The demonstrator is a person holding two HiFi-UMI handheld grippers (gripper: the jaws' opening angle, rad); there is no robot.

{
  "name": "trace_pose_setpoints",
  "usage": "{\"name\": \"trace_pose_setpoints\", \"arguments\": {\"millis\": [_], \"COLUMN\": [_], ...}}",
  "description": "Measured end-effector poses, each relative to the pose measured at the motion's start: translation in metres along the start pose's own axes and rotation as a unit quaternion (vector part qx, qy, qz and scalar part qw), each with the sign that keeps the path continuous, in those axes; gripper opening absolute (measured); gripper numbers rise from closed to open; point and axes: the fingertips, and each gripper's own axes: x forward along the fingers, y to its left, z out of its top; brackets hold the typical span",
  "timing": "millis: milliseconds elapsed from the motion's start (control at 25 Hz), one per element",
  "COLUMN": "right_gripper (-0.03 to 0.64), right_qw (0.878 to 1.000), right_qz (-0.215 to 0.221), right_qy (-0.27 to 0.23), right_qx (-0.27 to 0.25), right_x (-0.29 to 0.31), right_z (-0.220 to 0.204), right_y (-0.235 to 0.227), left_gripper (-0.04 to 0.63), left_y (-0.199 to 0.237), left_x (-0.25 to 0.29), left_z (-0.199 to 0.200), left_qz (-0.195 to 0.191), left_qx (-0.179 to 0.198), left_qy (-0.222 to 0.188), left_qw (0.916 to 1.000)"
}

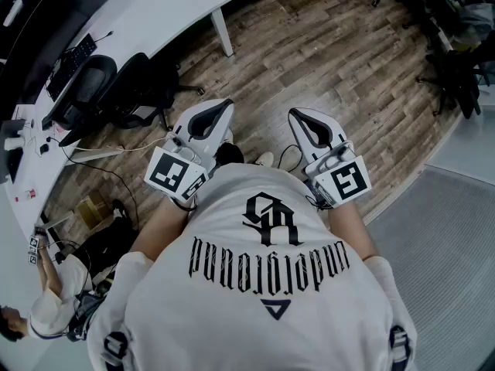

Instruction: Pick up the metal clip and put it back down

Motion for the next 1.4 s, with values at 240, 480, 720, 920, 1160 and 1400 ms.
{"name": "trace_pose_setpoints", "arguments": {"millis": [240,480,720,920,1160,1400], "right_gripper": [0.015,0.015,0.015,0.015,0.015,0.015], "right_qw": [1.0,1.0,1.0,1.0,0.999,0.999], "right_qz": [0.004,0.003,-0.008,-0.02,-0.036,-0.045], "right_qy": [0.005,-0.001,-0.01,-0.002,0.006,0.014], "right_qx": [-0.002,-0.003,0.0,-0.007,-0.002,0.005], "right_x": [0.015,0.051,0.103,0.153,0.201,0.232], "right_z": [0.0,0.009,0.026,0.038,0.036,0.033], "right_y": [-0.005,-0.01,-0.015,-0.014,-0.011,-0.019], "left_gripper": [0.012,0.012,0.012,0.012,0.012,0.012], "left_y": [0.013,0.054,0.109,0.157,0.204,0.235], "left_x": [0.004,0.001,0.001,-0.003,-0.012,-0.005], "left_z": [-0.003,-0.001,0.011,0.027,0.021,0.015], "left_qz": [0.001,0.007,-0.009,-0.027,-0.044,-0.052], "left_qx": [-0.002,-0.007,-0.006,0.002,-0.006,-0.014], "left_qy": [0.005,0.002,-0.006,-0.015,-0.01,-0.003], "left_qw": [1.0,0.9999,0.9999,0.9995,0.999,0.9985]}}
